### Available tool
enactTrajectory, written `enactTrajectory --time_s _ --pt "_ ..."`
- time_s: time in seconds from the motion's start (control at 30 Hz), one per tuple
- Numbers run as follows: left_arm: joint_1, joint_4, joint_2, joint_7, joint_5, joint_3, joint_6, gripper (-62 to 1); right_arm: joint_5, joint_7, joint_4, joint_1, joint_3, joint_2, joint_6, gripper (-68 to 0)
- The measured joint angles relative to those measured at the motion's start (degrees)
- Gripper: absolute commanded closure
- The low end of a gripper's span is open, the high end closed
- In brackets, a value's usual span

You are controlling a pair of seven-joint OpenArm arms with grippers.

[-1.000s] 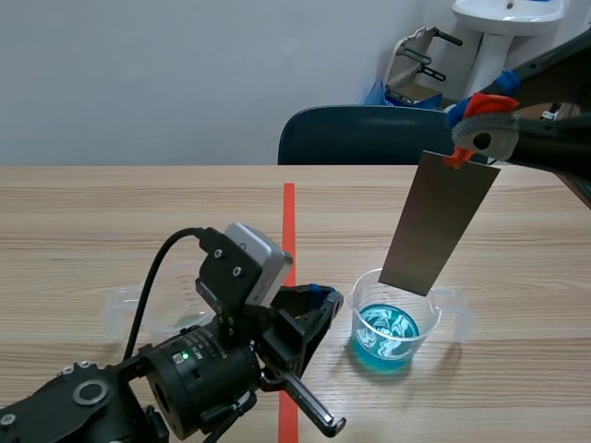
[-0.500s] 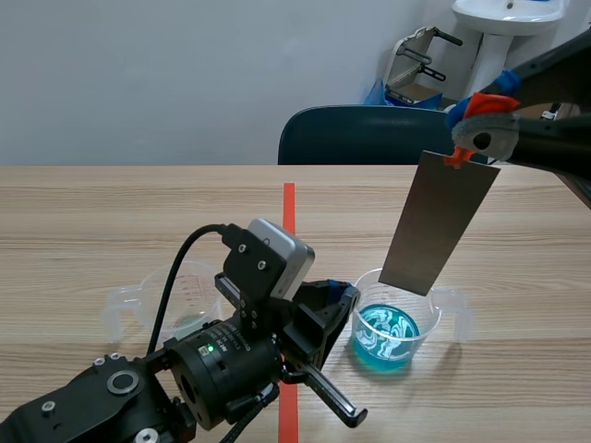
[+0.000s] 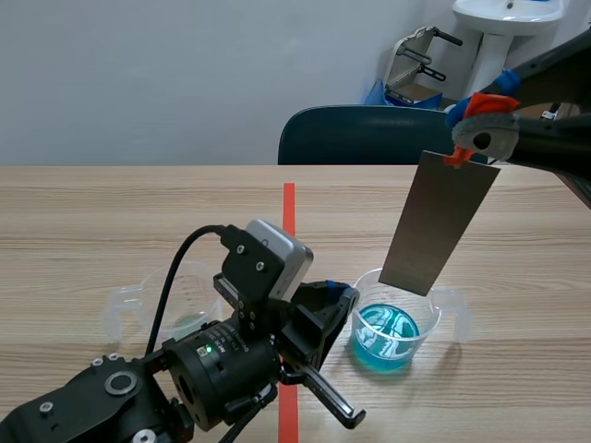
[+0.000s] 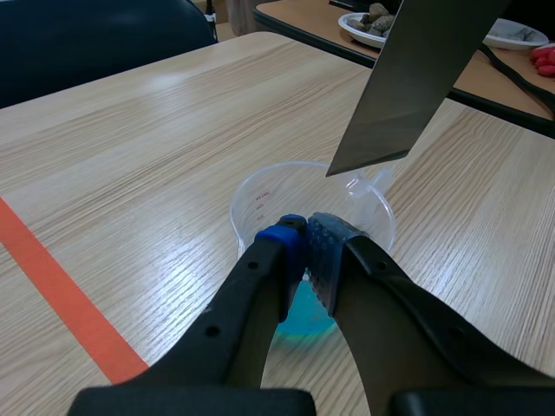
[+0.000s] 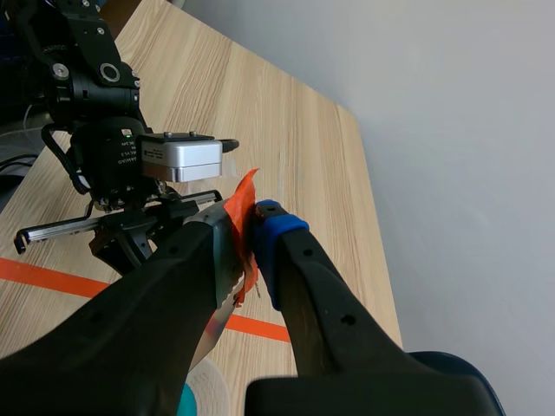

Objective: Do the redox reaction experiment

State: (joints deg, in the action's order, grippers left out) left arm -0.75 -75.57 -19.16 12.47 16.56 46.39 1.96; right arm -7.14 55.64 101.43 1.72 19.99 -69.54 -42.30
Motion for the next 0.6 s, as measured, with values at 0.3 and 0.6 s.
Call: enactTrajectory --time_s 0.3,0.6 --pt "5.4 -3.5 -6.0 2.8 0.0 -1.1 0.0 -13.6 0.0 0.0 0.0 0.0 0.0 0.0 0.0 -0.7" --pt "12.0 -11.7 -10.4 2.9 0.2 -4.5 -0.5 -32.3 0.0 0.0 0.0 0.0 0.0 0.0 0.0 -0.7"
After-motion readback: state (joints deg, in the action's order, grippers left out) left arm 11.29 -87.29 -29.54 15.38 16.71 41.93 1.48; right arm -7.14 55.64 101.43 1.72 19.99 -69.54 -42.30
